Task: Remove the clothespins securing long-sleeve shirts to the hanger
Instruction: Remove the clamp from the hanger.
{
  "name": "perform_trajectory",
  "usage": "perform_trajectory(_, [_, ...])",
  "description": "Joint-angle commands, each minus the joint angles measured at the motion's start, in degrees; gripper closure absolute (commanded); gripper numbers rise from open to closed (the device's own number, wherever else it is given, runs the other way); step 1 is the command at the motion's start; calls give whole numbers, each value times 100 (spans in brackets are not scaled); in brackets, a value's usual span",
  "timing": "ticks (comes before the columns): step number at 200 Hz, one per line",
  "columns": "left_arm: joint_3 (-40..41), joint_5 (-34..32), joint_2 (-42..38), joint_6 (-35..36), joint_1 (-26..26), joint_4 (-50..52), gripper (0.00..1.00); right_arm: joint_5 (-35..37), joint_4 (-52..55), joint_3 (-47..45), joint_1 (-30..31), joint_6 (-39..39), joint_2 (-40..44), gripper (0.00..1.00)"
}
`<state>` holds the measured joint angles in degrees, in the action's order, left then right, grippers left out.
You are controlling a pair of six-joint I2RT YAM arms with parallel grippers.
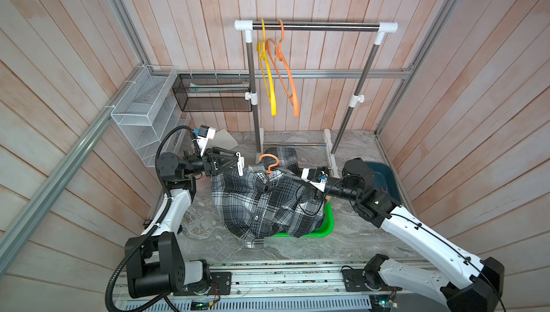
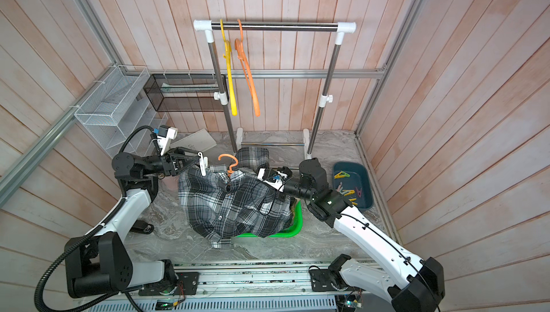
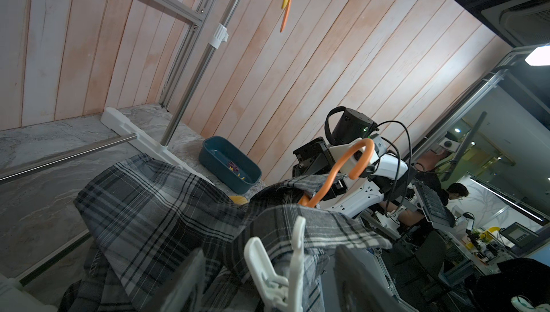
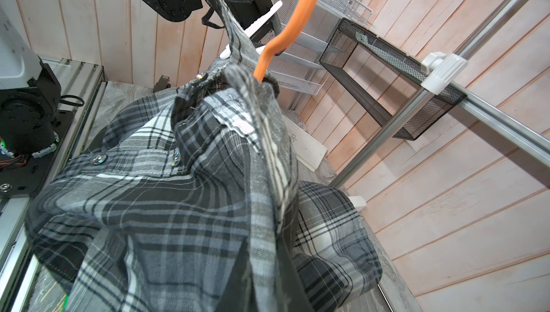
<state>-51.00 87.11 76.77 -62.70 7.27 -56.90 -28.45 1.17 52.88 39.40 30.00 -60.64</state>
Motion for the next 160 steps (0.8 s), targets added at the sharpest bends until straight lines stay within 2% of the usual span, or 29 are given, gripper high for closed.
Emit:
perform_trajectory(1, [-138,174,-121,364,-79,307,29,-109,-373,187,42,68,-26,100])
perform_trajectory(52, [-155,228,-88,479,-234,488,31,-144,-477,312,49,168,-278,100])
perform_trajectory(78, [-164,275,-75,480,-260,487,36,-145,-477,336,52,227,-351,100])
perform_trajectory(160, [-209,482,-15,400,-366,479,67,128,-496,452,42,467,-528,100])
